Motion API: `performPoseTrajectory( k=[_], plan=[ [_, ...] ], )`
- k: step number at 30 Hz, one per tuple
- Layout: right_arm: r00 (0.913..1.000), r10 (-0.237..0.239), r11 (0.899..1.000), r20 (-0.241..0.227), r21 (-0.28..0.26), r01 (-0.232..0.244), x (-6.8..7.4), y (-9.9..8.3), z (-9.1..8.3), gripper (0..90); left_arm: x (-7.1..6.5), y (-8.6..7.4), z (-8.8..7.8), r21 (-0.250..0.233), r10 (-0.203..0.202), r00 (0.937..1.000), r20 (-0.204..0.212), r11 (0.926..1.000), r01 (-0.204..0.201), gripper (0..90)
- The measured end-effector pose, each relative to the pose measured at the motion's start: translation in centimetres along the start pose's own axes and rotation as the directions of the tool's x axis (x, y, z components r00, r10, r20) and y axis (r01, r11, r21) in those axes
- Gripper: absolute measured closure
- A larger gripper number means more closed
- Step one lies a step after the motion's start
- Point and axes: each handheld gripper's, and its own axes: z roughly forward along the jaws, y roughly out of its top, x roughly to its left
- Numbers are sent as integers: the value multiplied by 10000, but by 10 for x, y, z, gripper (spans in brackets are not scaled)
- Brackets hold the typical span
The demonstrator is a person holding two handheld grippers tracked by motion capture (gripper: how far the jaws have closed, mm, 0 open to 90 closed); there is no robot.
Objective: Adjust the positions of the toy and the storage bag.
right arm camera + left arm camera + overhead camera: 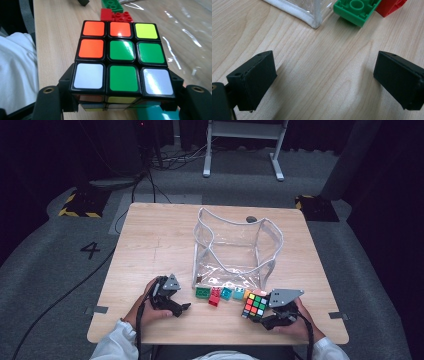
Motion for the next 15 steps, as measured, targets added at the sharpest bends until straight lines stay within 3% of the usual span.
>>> performPoseTrajectory(
  k=[10,15],
  plan=[
    [9959,483,9977,761,-509,-445,-15,-5,-23,337,0,0,0,-13,9,10000,5,10000,-9,44],
    [9853,899,9941,1456,-738,-798,-24,-13,-44,337,0,0,0,43,8,10000,41,10000,-8,44]
  ],
)
